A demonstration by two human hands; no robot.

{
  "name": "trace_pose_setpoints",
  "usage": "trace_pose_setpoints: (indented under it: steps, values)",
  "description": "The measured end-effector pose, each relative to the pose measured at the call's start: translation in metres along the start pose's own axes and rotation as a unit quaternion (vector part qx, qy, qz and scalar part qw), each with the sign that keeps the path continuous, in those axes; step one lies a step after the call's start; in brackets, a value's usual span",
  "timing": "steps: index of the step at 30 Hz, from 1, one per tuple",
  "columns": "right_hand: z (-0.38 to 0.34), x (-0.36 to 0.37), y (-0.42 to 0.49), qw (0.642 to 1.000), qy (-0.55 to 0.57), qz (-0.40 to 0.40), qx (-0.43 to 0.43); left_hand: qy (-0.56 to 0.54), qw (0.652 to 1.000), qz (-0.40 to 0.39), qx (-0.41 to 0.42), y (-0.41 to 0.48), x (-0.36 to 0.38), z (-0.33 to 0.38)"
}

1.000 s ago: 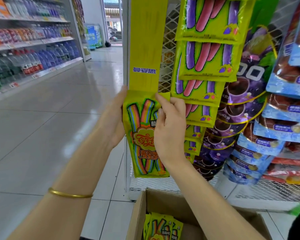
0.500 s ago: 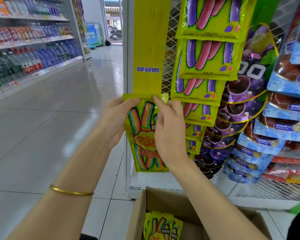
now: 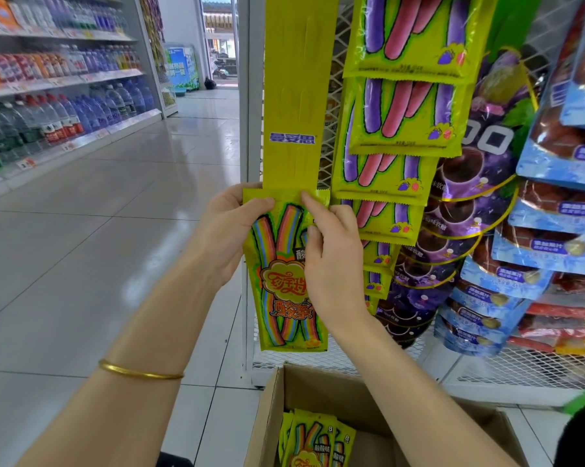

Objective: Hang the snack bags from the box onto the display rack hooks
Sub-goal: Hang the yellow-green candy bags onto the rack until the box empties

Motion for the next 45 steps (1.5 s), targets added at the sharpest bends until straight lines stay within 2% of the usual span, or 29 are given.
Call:
trace_pose_setpoints:
  steps: [4,7,17,22,27,35,39,45]
  values:
    - [0.001,0.001,-0.001,1.0,-0.003,0.017,-0.013,0.006,1.0,-0.002,0.007,-0.001,0.001,0.0]
    - [0.008,0.005,-0.009,1.0,-0.003,-0.003,0.014,0.025,0.999,0.01,0.019,0.0,0.001,-0.001]
    - [0.006,0.007,-0.01,1.0,-0.001,0.002,-0.012,0.041,0.999,0.013,0.019,0.001,-0.002,0.0]
    - [0.003,0.007,-0.008,0.999,-0.016,0.034,-0.023,0.057,0.998,0.021,0.031,0.001,-0.002,0.001]
    - [-0.003,0.006,0.002,0.998,-0.034,0.038,-0.028,0.021,1.0,-0.01,-0.001,0.0,-0.003,0.004]
    - [-0.008,0.009,0.002,0.998,-0.046,0.035,-0.034,0.036,0.999,0.017,-0.004,-0.001,0.0,0.004]
    - [-0.007,0.009,0.001,0.997,-0.06,0.025,-0.039,0.003,1.0,-0.001,-0.028,-0.001,0.001,0.003]
    - [-0.004,0.007,-0.003,0.998,-0.055,0.003,-0.024,0.045,0.999,-0.008,-0.017,0.0,-0.003,0.002]
Point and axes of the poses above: each hand's wrist, its own y-axis towards the middle knuckle, its own x-axis out of the palm, z = x × y, the point moved 3 cm from there along y, towards the middle knuckle, and after that the axes turned 4 degrees about -x, right-handed, at the moved point
